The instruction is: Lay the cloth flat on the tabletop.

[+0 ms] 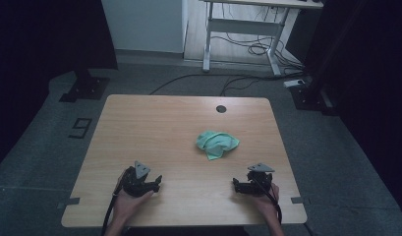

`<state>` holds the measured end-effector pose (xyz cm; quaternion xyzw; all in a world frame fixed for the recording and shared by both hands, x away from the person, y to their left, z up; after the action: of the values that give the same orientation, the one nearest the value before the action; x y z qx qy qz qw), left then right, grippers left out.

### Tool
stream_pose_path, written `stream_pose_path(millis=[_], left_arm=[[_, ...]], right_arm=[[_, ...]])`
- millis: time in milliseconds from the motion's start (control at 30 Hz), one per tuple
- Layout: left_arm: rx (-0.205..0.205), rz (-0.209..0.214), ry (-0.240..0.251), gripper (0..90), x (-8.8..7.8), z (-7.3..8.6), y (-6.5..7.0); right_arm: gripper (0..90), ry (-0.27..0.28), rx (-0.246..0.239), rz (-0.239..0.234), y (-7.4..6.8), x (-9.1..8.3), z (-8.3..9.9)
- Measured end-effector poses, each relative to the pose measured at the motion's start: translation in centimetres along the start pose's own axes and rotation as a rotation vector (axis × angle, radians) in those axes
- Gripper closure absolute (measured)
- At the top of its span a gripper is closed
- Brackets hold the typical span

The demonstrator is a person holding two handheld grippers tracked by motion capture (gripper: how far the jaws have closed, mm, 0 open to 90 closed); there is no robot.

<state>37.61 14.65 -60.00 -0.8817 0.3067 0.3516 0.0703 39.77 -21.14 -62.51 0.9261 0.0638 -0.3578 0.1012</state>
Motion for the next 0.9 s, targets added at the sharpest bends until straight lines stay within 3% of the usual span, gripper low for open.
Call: stream_pose_path(millis=[167, 233, 433, 900], left_arm=[[-0.001, 0.03, 0.001, 24.4, -0.3, 0.1, 0.3], [0.002, 0.043, 0.009, 25.3, -0.5, -0.1, 0.4], [-0.008, 0.042, 0.017, 26.9, -0.6, -0.1, 0.2], [-0.019, 0.045, 0.008, 31.3, -0.4, 0.0, 0.5]], right_arm=[[9.1, 0.016, 0.016, -0.007, 0.1, -0.3, -0.1], [10.5, 0.03, 0.04, -0.031, 0.0, -0.4, -0.2], [13.7, 0.078, 0.069, -0.041, 0.0, -0.9, -1.0], [17.4, 0.082, 0.071, -0.064, -0.1, -1.0, -1.1]])
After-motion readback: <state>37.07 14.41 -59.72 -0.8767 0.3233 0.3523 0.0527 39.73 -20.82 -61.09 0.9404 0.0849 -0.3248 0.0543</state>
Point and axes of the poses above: each handheld gripper's, and its own axes: x roughly forward along the jaws, z roughly out of its underside, y roughly to its right, the point moved 10 cm from there along x, roughly forward along the jaws, and after that the axes turned 13 degrees about z, right-handed, at the moved point
